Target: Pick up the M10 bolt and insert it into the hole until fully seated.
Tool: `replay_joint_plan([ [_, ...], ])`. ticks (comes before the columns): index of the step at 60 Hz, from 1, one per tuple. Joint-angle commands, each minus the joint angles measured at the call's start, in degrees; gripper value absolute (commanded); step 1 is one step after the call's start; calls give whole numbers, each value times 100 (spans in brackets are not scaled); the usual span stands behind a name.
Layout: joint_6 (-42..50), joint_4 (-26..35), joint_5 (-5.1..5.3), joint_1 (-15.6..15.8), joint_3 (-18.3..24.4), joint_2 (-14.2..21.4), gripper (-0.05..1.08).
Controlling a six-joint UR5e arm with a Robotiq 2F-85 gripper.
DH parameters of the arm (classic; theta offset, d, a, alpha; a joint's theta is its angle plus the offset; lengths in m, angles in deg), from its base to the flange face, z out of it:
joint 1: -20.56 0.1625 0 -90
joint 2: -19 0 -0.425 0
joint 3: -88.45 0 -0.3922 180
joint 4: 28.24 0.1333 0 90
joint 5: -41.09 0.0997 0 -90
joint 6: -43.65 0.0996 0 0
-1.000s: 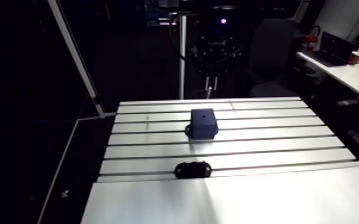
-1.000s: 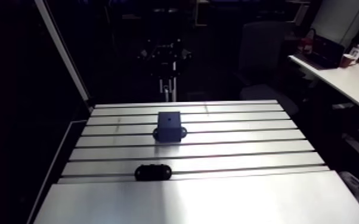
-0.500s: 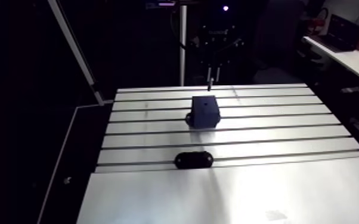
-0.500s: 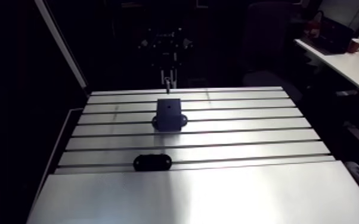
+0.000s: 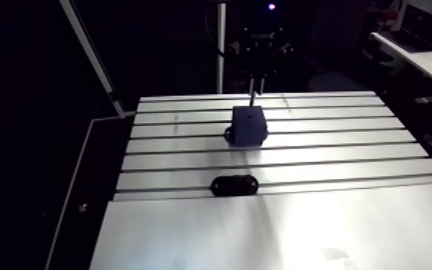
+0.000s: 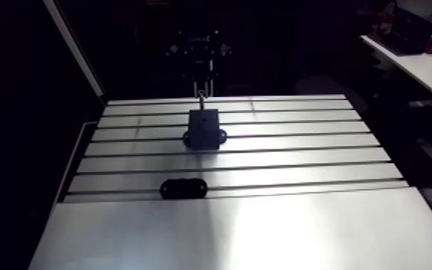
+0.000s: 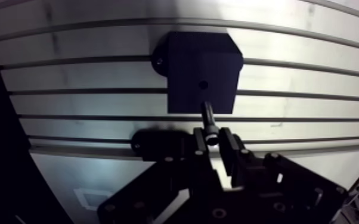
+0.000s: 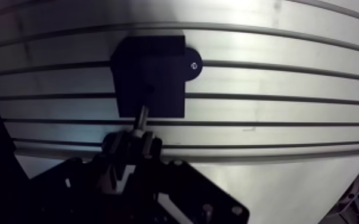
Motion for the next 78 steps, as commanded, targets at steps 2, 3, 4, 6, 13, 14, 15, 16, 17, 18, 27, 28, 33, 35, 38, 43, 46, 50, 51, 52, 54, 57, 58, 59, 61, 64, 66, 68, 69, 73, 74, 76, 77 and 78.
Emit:
replay_joint_plan([
  [2,8,-12,-29,8,-11,-72,108],
  [3,16,-20,-30,8,-11,-72,108],
  [4,16,-20,-30,8,-11,-72,108],
  [6,25,-28,-30,8,-19,-87,108],
  [13,44,-78,-30,8,-28,-116,108],
  [14,44,-89,-23,8,-36,-124,108],
  [15,44,-89,-23,8,-36,-124,108],
  [16,44,-106,-29,1,-37,-147,108],
  [17,44,-106,-29,1,-37,-147,108],
  [18,44,-108,-22,0,-38,-166,108],
  [27,44,-118,-13,0,-46,-178,108],
  [28,44,-118,-13,0,-46,-178,108],
  [33,44,-126,-13,0,-39,-187,108],
  [35,44,-126,-13,0,-30,-187,108],
  [38,44,-126,-13,0,-12,-187,108],
  [43,35,-118,-13,-1,-11,-187,108],
  [46,35,-118,-20,-8,-19,-187,108],
  [50,35,-126,-21,-2,-36,-187,108],
  [51,35,-126,-21,-1,-45,-187,108],
  [52,35,-126,-21,-1,-45,-187,108],
  [54,43,-126,-21,0,-54,-187,108],
  [57,44,-134,-21,0,-64,-187,108],
  [58,52,-135,-21,0,-64,-187,108],
  [59,52,-135,-21,0,-64,-187,108],
  [61,53,-135,-21,0,-72,-187,108],
  [64,62,-135,-21,0,-73,-187,108],
  [66,62,-135,-21,-8,-73,-187,108],
  [68,62,-135,-21,-1,-73,-187,108],
  [69,62,-143,-21,-8,-80,-187,108],
  [73,62,-136,-21,-1,-82,-187,108],
  [74,62,-136,-21,-1,-82,-187,108],
  [76,62,-143,-21,0,-82,-187,108],
  [77,69,-144,-21,0,-82,-187,108],
  [78,69,-144,-21,0,-82,-187,108],
])
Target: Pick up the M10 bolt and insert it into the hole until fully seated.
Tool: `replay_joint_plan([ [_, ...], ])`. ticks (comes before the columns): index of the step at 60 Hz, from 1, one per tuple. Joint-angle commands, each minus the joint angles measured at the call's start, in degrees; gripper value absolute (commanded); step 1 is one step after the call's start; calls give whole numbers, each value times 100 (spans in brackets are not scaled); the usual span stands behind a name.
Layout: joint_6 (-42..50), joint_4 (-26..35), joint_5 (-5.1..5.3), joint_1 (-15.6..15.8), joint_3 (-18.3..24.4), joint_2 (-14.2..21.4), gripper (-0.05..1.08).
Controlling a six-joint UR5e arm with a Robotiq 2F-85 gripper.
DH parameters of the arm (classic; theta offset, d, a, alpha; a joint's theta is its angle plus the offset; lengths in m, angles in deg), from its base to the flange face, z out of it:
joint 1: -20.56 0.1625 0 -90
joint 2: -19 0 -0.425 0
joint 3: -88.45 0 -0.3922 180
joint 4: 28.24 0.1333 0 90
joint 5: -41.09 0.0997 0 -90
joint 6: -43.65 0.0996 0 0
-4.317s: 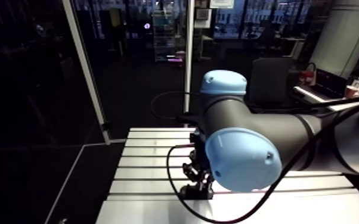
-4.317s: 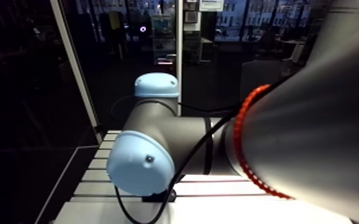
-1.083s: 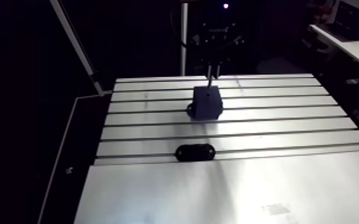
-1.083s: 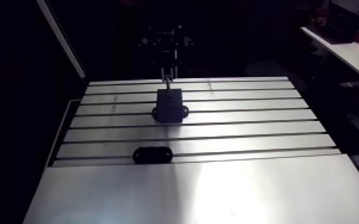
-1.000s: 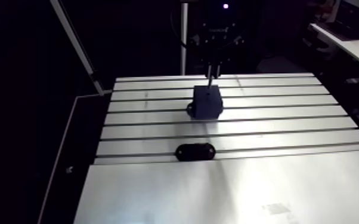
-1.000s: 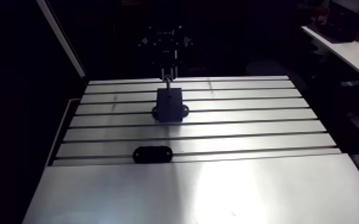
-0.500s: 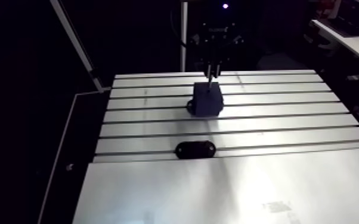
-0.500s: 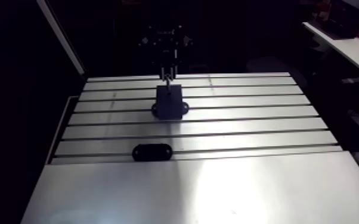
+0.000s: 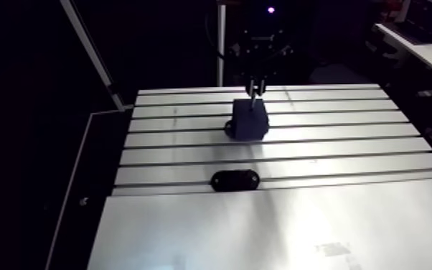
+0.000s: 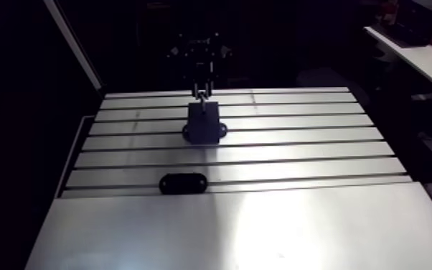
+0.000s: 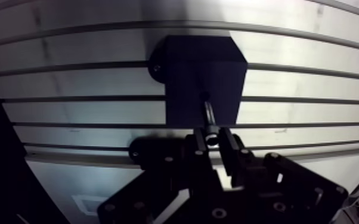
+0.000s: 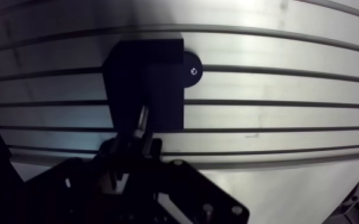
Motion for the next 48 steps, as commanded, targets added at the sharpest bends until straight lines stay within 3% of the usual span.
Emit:
replay_joint_plan([
  [1,13,-8,0,2,-10,-8,108],
  [48,-38,-131,-18,2,-10,-18,108],
])
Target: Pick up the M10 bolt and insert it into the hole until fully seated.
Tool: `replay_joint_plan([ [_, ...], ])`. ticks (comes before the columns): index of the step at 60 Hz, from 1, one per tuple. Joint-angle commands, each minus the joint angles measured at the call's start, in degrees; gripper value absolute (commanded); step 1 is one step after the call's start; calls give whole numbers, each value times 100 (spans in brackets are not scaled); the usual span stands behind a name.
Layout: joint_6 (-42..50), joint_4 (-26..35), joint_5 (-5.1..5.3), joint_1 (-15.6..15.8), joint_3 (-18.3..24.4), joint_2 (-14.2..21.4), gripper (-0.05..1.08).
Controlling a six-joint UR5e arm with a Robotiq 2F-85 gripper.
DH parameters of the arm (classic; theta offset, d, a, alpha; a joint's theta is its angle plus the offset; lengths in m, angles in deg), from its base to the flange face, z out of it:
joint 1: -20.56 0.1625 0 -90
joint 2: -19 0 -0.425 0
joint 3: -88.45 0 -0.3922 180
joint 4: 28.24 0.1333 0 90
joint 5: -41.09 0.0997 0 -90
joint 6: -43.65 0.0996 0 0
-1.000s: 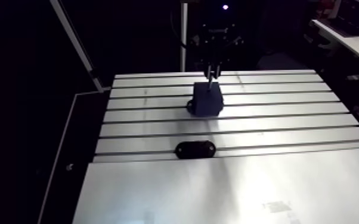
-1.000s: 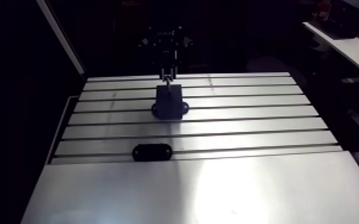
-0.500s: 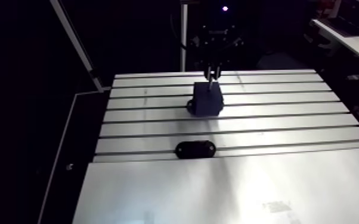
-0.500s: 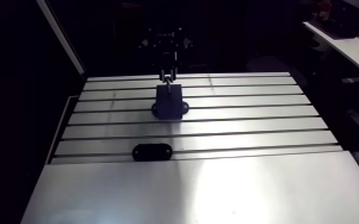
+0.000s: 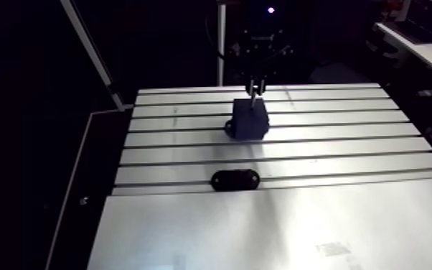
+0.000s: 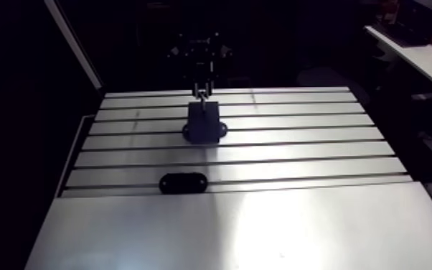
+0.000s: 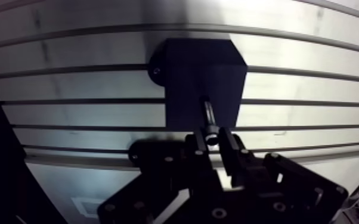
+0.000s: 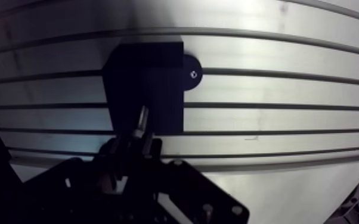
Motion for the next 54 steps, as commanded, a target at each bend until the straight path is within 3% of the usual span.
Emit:
replay_joint_plan([
  [1,-30,-62,-11,-1,-8,-4,108],
  [54,-30,-88,-11,-10,-97,-66,107],
])
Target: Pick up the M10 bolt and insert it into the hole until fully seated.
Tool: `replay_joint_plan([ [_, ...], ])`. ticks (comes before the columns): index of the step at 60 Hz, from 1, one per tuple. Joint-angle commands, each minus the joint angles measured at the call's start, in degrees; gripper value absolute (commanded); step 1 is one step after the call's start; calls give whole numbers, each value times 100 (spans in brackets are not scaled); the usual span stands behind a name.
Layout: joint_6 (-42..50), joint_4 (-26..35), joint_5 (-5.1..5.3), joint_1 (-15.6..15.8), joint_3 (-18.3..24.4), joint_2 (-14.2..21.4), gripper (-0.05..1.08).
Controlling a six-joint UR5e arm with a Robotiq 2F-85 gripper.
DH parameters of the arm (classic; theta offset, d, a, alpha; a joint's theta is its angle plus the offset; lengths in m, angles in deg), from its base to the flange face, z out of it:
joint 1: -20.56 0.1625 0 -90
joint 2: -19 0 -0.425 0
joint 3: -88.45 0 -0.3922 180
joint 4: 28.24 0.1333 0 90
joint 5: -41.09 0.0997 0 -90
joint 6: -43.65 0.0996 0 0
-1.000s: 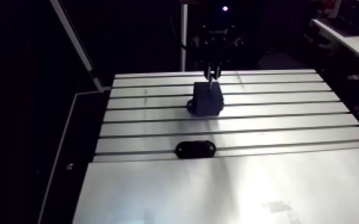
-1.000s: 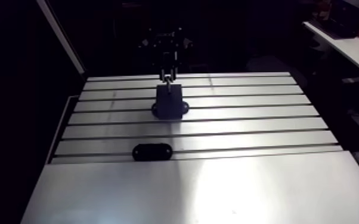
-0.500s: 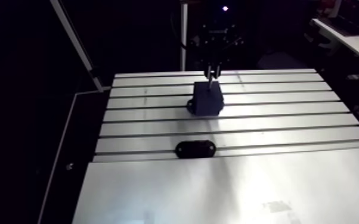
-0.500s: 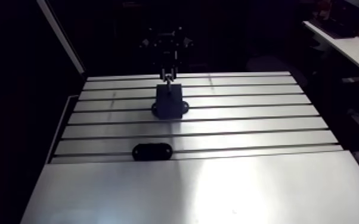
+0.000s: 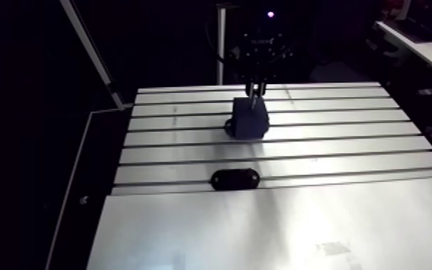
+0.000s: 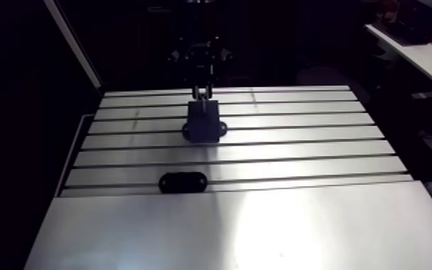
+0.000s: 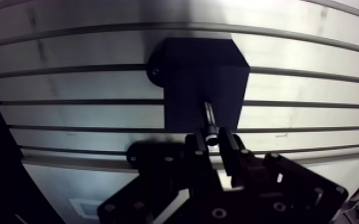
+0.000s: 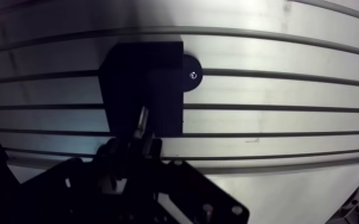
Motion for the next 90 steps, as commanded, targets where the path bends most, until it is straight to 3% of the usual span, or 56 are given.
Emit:
replay_joint_plan([
  [1,0,-9,-1,-4,-12,-32,107],
  [39,-18,-1,-1,-22,40,-41,108],
  [55,-26,77,70,-6,178,-6,108],
  [90,-26,159,8,-13,183,3,108],
])
